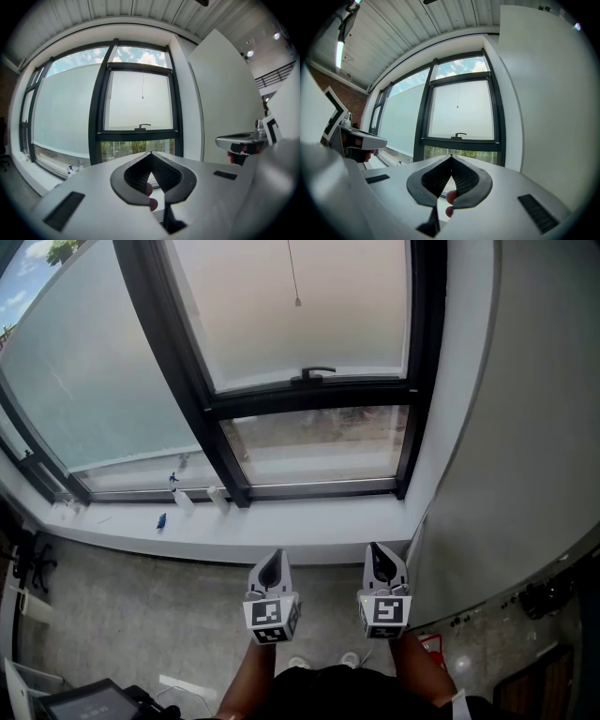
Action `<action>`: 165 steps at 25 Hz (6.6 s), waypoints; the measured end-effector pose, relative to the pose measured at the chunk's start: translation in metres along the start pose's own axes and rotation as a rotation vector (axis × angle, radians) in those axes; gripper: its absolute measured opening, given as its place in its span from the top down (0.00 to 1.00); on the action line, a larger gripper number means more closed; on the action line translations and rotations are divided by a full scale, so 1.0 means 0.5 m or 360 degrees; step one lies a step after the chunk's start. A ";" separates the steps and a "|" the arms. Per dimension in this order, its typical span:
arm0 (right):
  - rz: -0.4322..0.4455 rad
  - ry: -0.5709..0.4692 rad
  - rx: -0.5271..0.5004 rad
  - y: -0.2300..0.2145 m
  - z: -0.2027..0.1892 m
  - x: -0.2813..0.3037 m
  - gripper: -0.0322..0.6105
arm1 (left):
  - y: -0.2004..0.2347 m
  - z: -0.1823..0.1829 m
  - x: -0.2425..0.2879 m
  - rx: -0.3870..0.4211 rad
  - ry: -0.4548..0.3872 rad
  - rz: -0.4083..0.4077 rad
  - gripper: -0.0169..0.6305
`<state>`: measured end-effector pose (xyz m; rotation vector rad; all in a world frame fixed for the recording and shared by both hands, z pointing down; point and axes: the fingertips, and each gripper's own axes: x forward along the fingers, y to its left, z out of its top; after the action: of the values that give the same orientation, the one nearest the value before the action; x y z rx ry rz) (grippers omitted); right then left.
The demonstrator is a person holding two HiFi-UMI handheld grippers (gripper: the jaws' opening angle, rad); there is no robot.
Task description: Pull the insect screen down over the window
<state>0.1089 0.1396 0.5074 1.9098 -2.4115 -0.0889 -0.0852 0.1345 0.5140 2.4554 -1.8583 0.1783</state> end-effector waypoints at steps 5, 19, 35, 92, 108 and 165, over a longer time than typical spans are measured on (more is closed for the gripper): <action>-0.0034 -0.0004 0.0065 -0.025 0.014 0.025 0.95 | -0.010 0.028 0.028 0.0032 -0.0045 0.0004 0.97; -0.0043 0.0029 0.0007 -0.015 0.022 0.137 0.95 | 0.037 0.047 0.141 -0.0006 -0.0052 -0.0049 0.97; -0.0154 0.0026 -0.0038 -0.011 0.047 0.351 0.95 | 0.176 0.092 0.329 -0.0009 -0.0107 -0.0113 0.97; 0.0078 -0.0017 0.0045 -0.173 0.057 0.927 0.95 | 0.222 0.209 0.903 0.0006 -0.0147 -0.0022 0.97; -0.0029 -0.0123 0.0034 -0.225 0.142 0.991 0.95 | 0.260 0.291 0.990 -0.0018 -0.0262 -0.0048 0.97; -0.0275 -0.1202 -0.0595 -0.302 0.870 1.084 0.95 | 0.341 1.013 1.007 0.0468 -0.1254 -0.0151 0.97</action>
<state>0.0939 -0.4202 0.0692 2.1304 -2.3164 -1.3830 -0.0851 -0.4513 0.0710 3.1063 -2.0532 -0.6654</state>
